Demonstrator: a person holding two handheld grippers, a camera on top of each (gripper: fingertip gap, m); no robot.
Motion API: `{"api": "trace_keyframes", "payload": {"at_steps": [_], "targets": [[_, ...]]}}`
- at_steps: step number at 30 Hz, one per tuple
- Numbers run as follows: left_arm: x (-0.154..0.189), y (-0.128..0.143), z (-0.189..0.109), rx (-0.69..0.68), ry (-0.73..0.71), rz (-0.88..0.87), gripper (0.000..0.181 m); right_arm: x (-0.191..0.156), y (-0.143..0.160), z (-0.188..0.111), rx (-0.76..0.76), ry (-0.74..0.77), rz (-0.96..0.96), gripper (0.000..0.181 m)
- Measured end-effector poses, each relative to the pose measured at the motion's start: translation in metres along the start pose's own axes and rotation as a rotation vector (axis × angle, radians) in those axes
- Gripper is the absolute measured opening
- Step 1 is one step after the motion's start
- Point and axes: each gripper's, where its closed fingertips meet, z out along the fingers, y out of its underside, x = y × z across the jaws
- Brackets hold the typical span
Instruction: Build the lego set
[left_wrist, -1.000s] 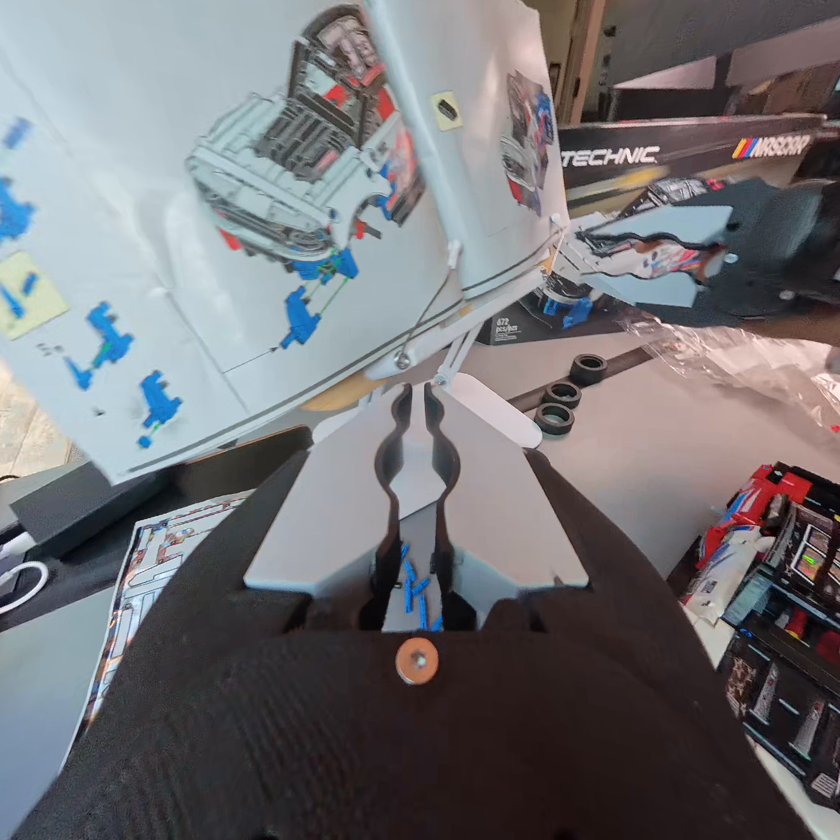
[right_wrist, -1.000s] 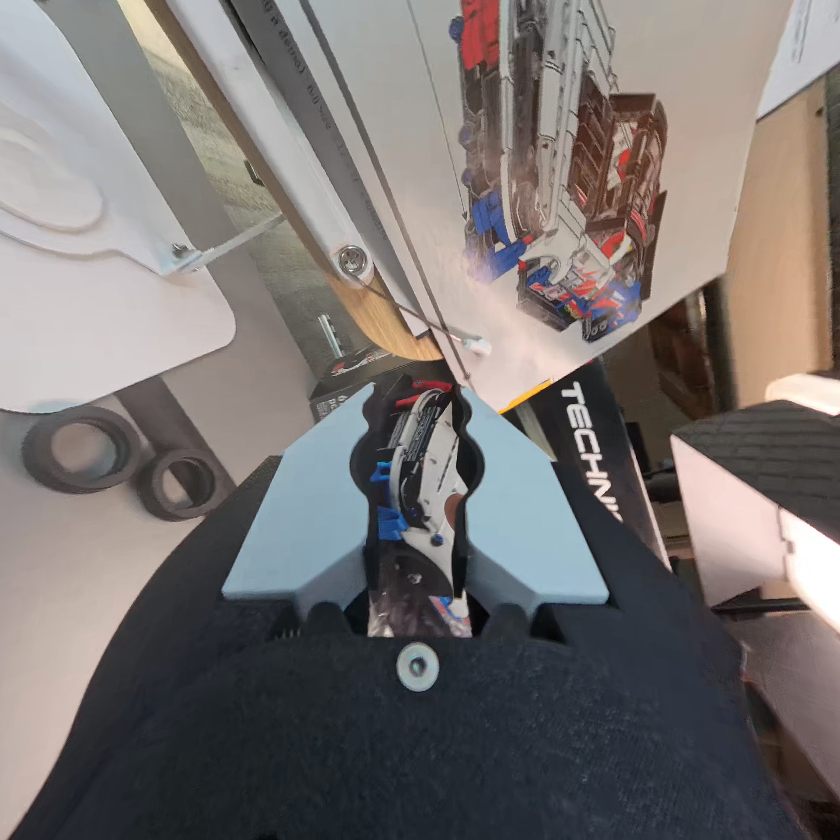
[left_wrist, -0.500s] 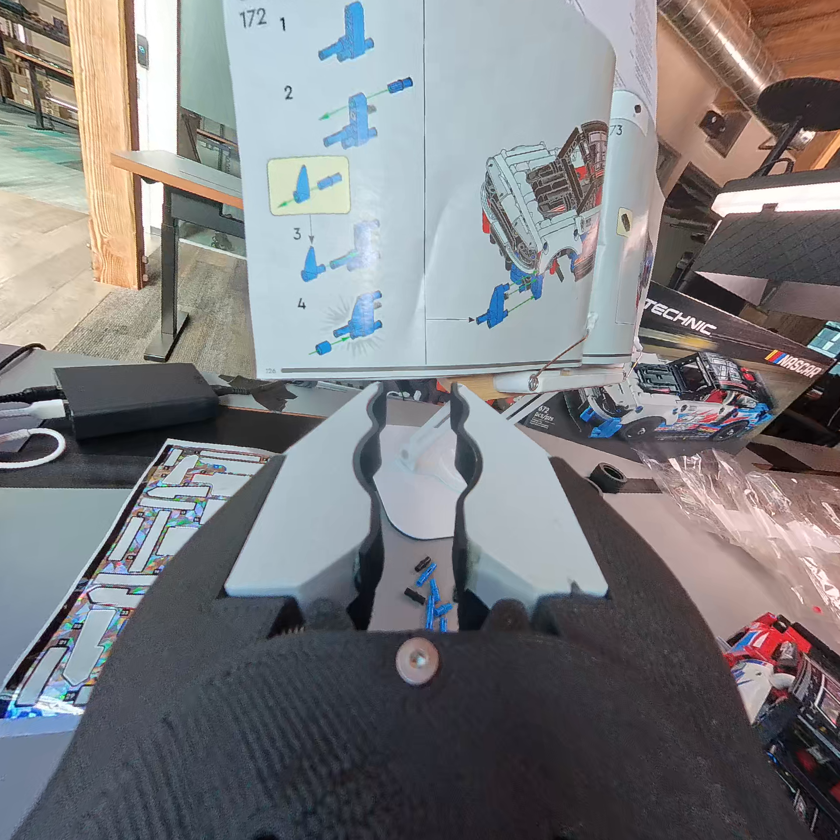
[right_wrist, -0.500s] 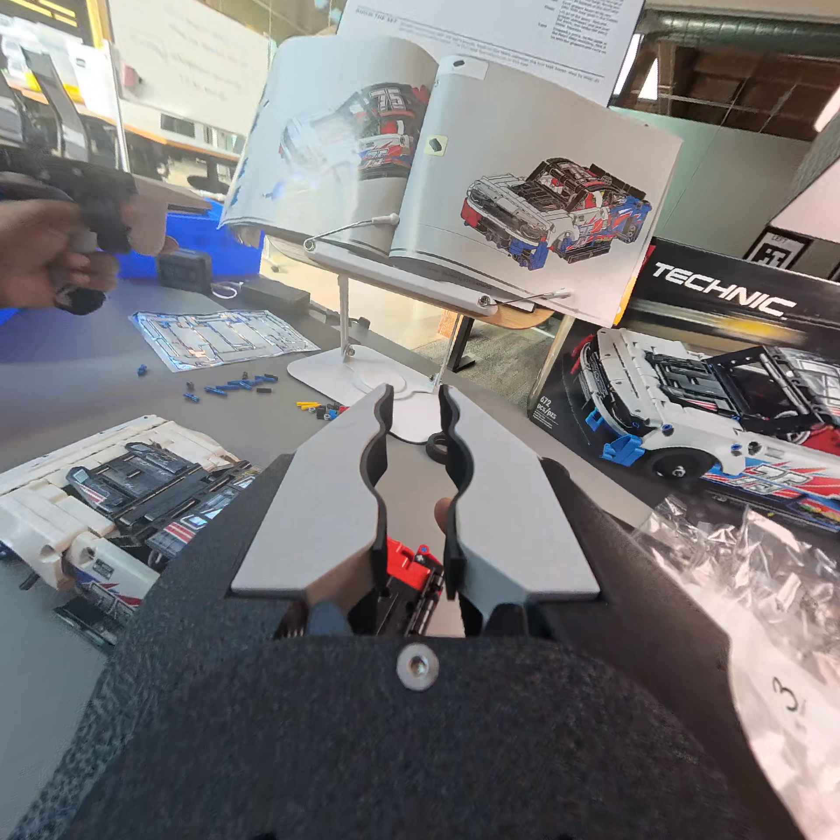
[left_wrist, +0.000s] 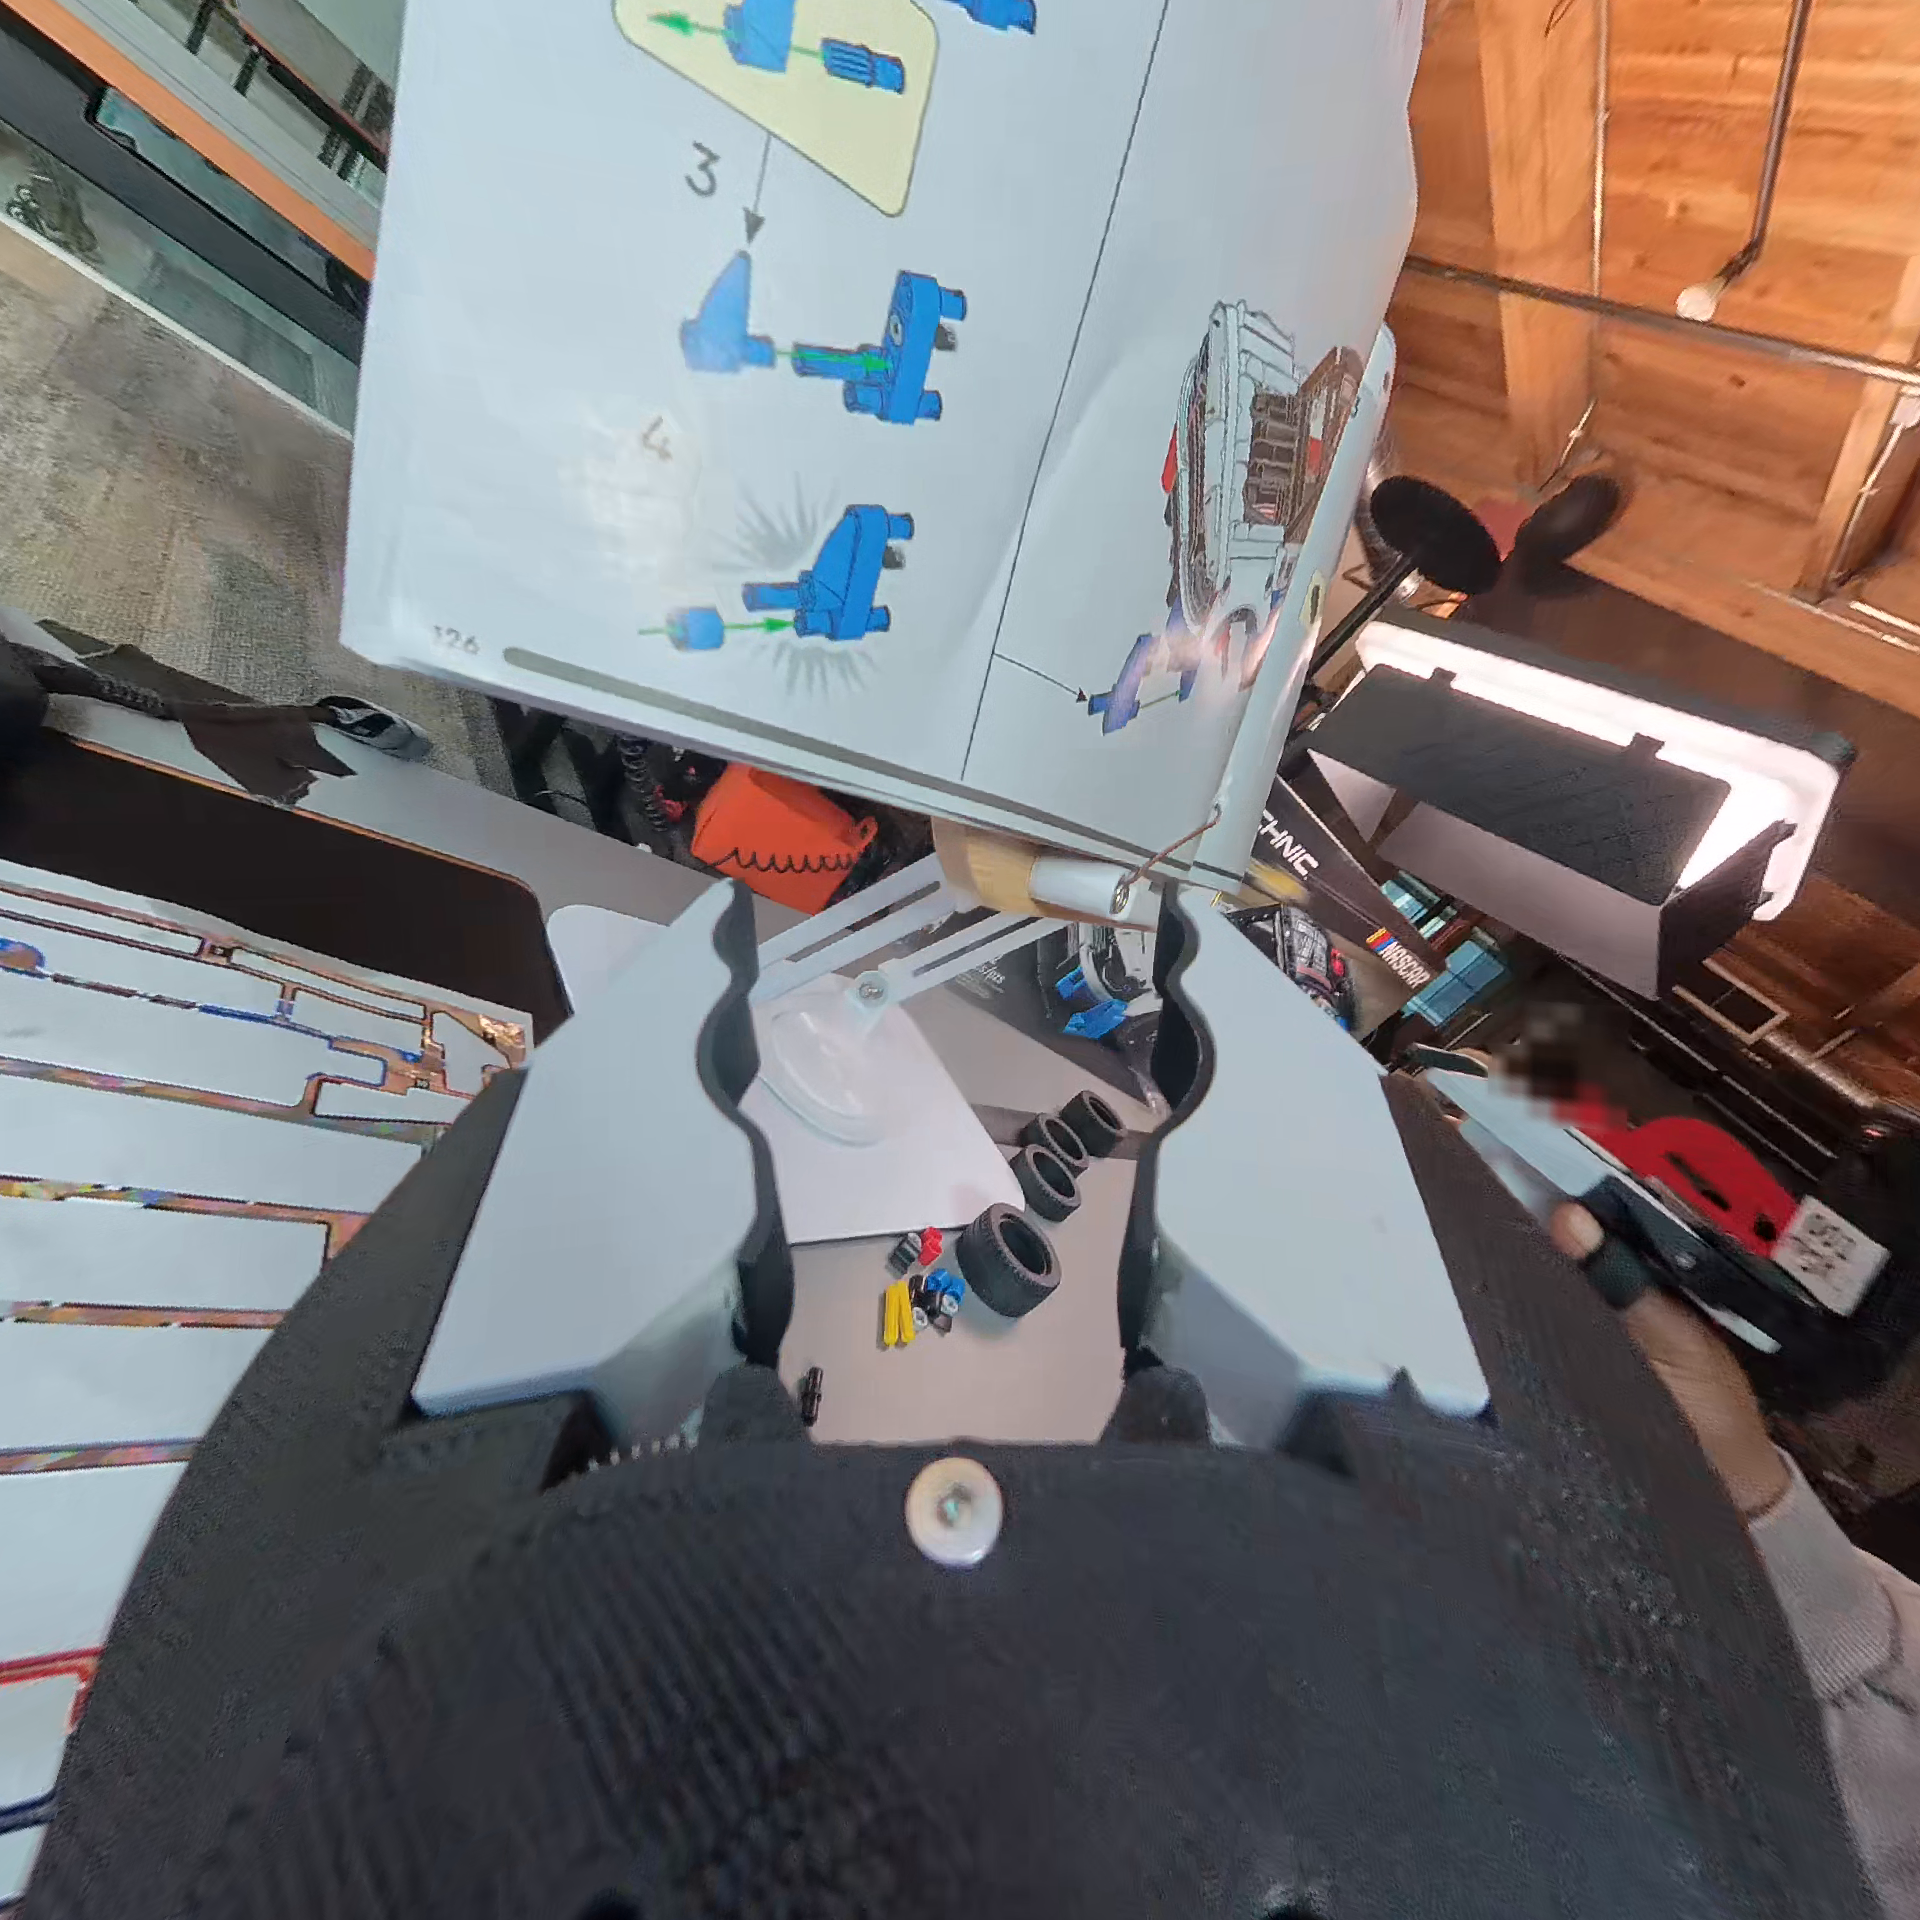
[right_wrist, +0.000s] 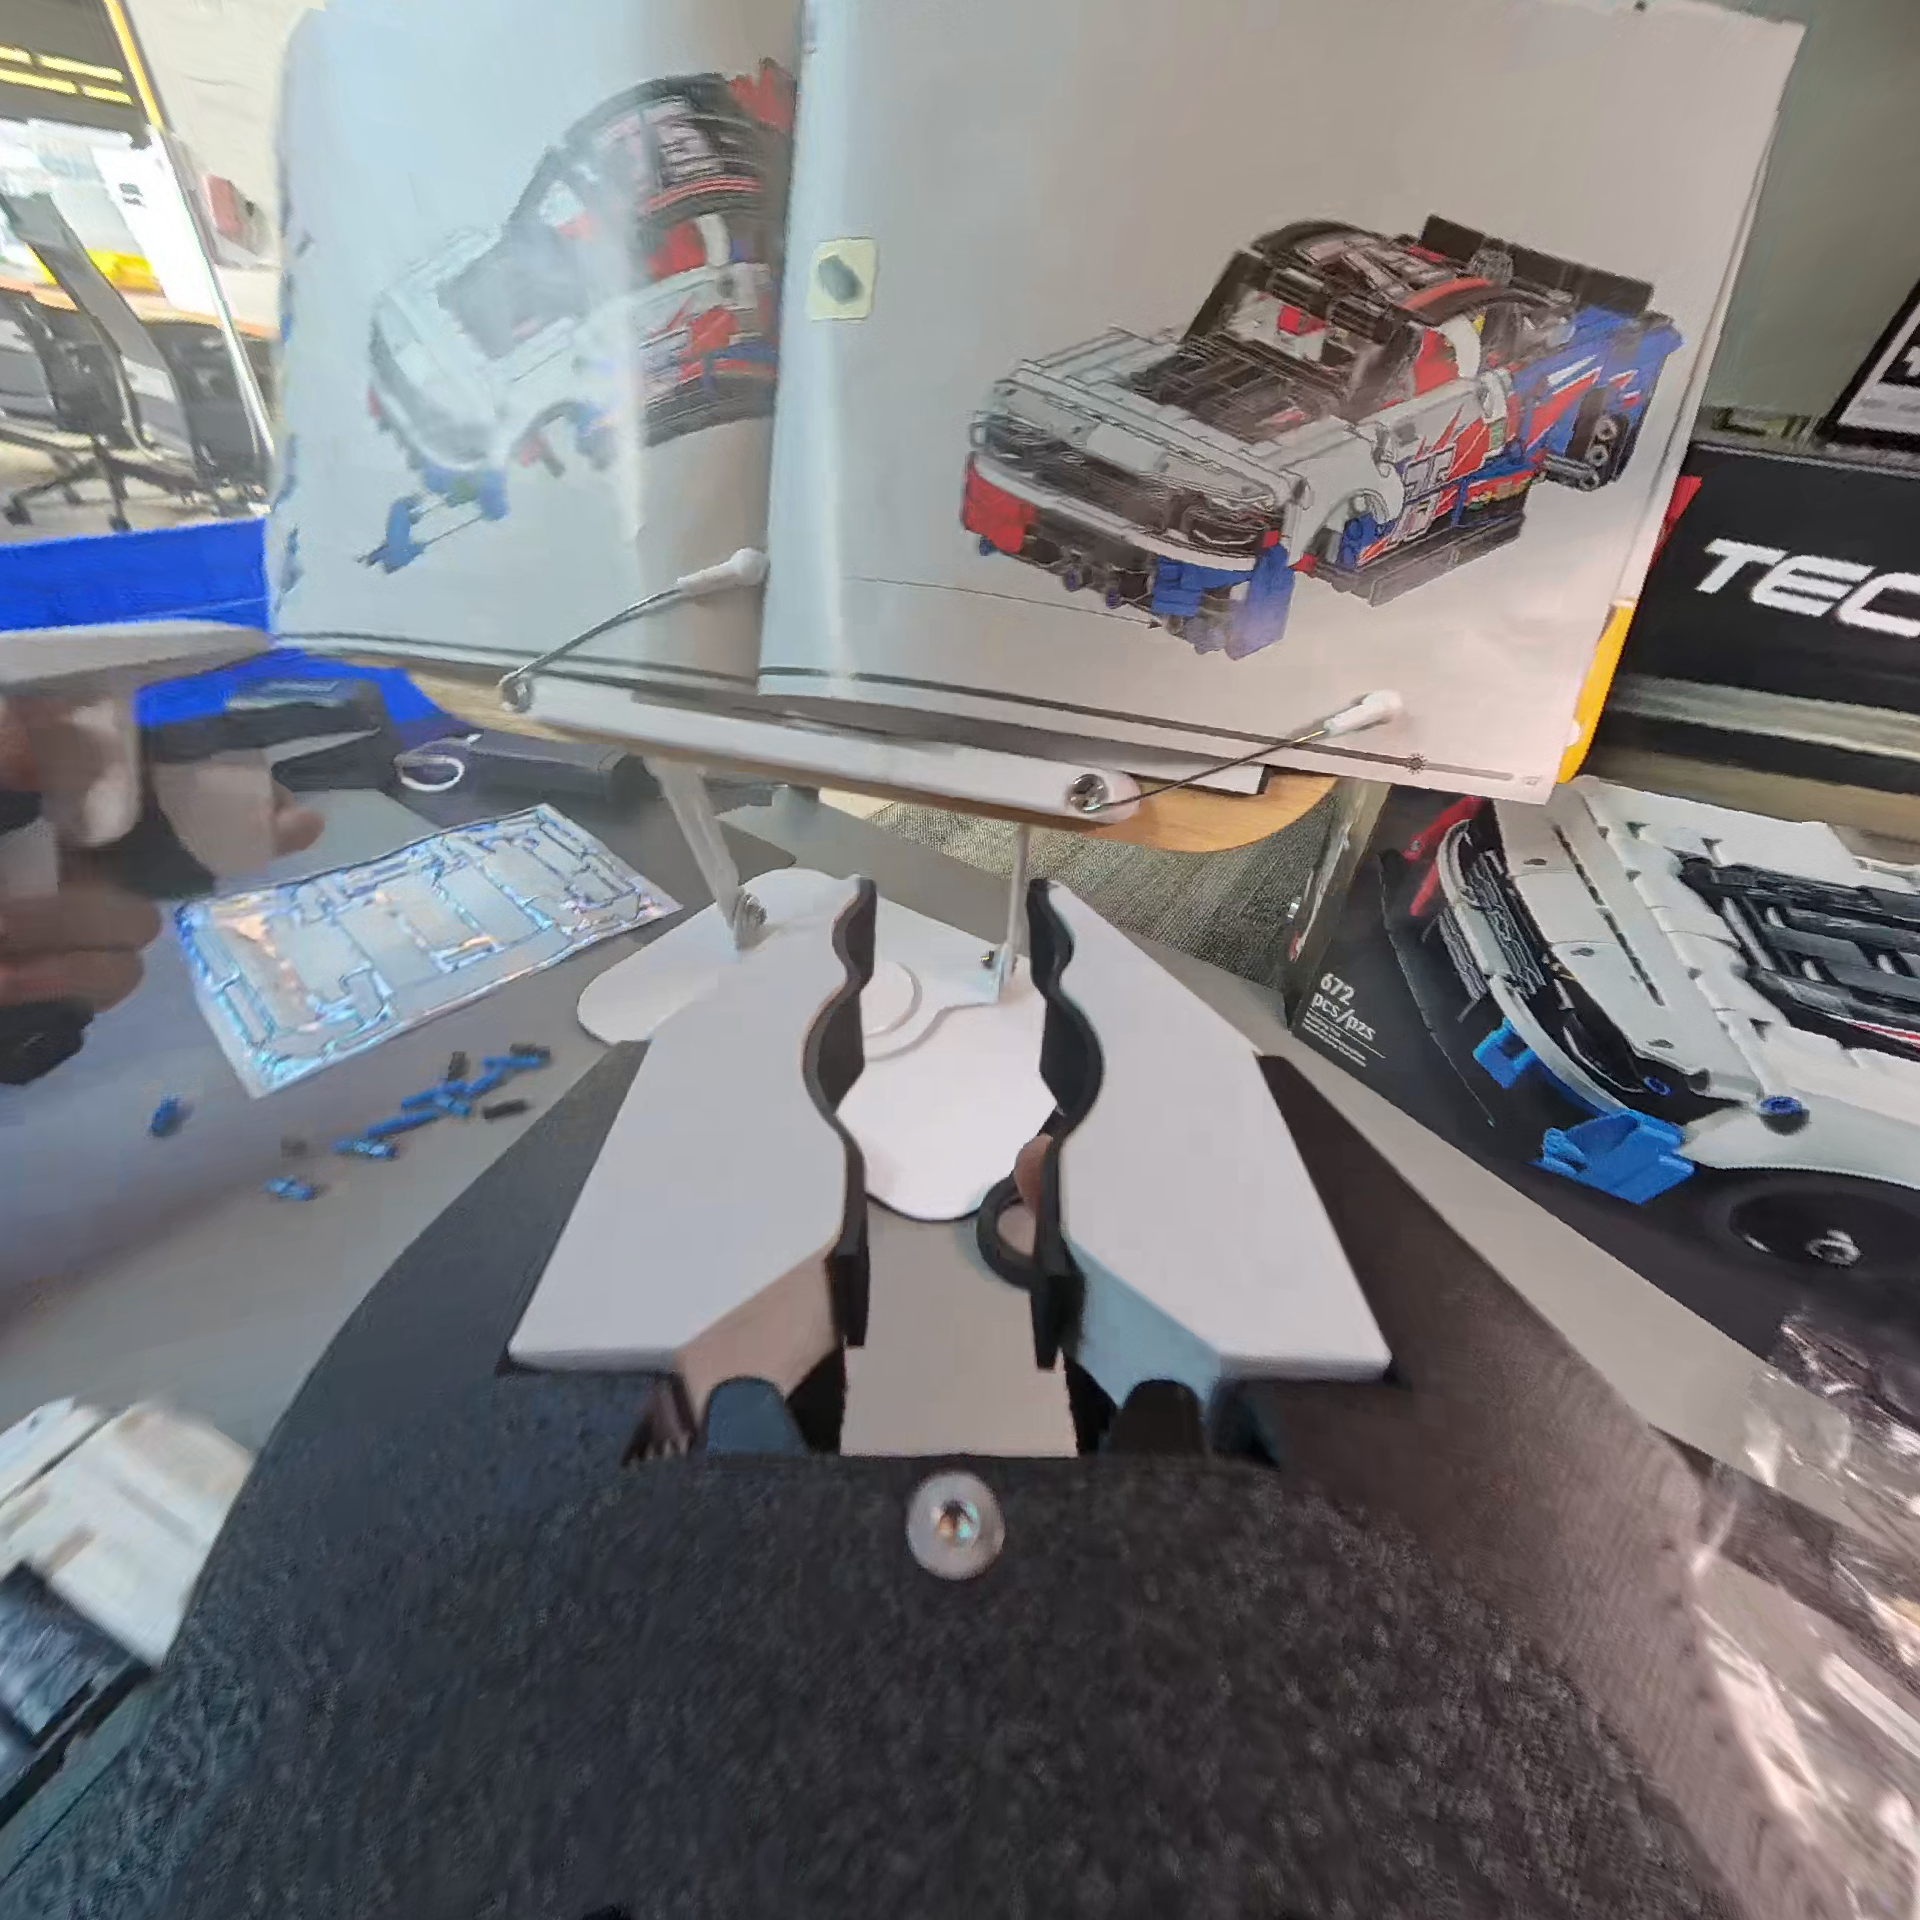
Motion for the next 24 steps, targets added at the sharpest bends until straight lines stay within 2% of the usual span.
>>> {"api": "trace_keyframes", "payload": {"at_steps": [1, 3, 6, 9, 12, 14, 17, 20, 24], "targets": [[0.0, -0.001, 0.001, 0.005, 0.013, -0.01, 0.075, 0.017, 0.001, 0.017, -0.008, 0.016, 0.04, 0.035], [0.002, 0.002, 0.002, -0.005, 0.034, -0.014, 0.075, 0.051, 0.004, 0.046, -0.002, 0.013, 0.214, 0.053], [0.01, 0.006, 0.006, -0.017, 0.086, -0.043, 0.067, 0.094, 0.003, 0.073, 0.088, -0.08, 0.578, 0.077], [0.012, 0.017, 0.02, -0.048, 0.101, -0.046, 0.066, 0.131, 0.003, 0.087, 0.188, -0.071, 0.733, 0.082], [0.013, 0.023, 0.04, -0.046, 0.125, -0.038, 0.067, 0.142, 0.006, 0.105, 0.248, -0.136, 0.884, 0.08], [0.016, 0.018, 0.05, -0.01, 0.159, -0.055, 0.063, 0.15, 0.0, 0.112, 0.338, -0.195, 0.98, 0.059], [0.024, 0.011, 0.056, 0.025, 0.234, -0.054, 0.047, 0.164, -0.015, 0.102, 0.496, -0.257, 1.033, 0.0], [0.021, 0.011, 0.057, 0.026, 0.242, -0.005, 0.037, 0.163, -0.018, 0.091, 0.504, -0.258, 0.909, 0.0], [0.022, 0.008, 0.055, 0.038, 0.251, -0.009, 0.038, 0.173, -0.004, 0.075, 0.475, -0.189, 0.819, 0.0]]}}
